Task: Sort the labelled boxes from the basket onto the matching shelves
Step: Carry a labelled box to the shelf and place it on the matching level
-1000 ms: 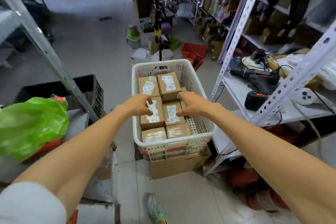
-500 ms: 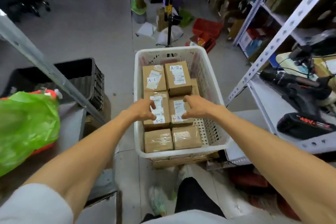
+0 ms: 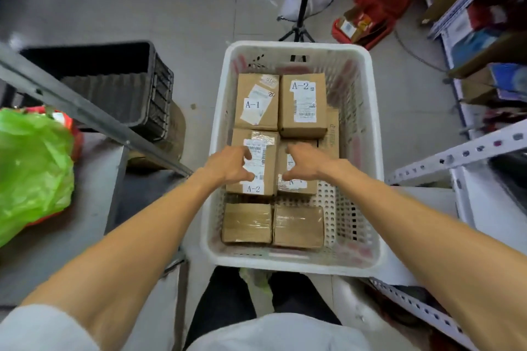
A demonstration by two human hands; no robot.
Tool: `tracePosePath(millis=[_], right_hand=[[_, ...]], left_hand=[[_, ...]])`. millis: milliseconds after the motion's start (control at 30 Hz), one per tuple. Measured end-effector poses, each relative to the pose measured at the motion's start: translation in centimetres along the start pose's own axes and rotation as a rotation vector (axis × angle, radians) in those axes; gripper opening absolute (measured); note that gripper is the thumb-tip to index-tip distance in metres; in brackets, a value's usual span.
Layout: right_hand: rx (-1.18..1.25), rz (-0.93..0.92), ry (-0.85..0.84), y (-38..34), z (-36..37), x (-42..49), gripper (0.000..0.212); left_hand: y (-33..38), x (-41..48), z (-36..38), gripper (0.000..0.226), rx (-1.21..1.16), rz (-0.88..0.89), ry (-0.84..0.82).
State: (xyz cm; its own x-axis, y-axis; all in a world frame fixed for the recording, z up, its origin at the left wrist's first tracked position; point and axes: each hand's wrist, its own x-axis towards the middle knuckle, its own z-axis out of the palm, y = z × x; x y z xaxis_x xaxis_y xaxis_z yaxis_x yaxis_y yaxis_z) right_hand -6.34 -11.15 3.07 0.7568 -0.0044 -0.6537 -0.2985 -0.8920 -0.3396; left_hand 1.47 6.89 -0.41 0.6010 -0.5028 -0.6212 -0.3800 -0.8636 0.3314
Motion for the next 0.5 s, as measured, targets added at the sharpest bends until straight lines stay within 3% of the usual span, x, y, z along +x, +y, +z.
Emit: tracePosePath(millis=[67, 233, 367, 500], right_hand=[[0.01, 0.014, -0.022, 0.1, 0.9, 1.9, 0.056], [0.083, 0.083, -0.044, 1.1, 4.8, 8.0, 0.07], [0.193, 0.137, -0.013, 1.4, 7.7, 11.8, 0.082], [0.387, 0.238, 0.12, 1.5, 10.3, 14.4, 0.095]], left_hand=[[-0.2, 1.7, 1.0, 0.062, 0.013, -0.028, -0.012], [-1.5, 5.9, 4.4, 0.076, 0.138, -0.12, 0.05], [-2.6, 8.6, 6.6, 0.105, -0.077, -0.223, 0.046], [-1.8, 10.3, 8.1, 0.135, -0.243, -0.305, 0.078]])
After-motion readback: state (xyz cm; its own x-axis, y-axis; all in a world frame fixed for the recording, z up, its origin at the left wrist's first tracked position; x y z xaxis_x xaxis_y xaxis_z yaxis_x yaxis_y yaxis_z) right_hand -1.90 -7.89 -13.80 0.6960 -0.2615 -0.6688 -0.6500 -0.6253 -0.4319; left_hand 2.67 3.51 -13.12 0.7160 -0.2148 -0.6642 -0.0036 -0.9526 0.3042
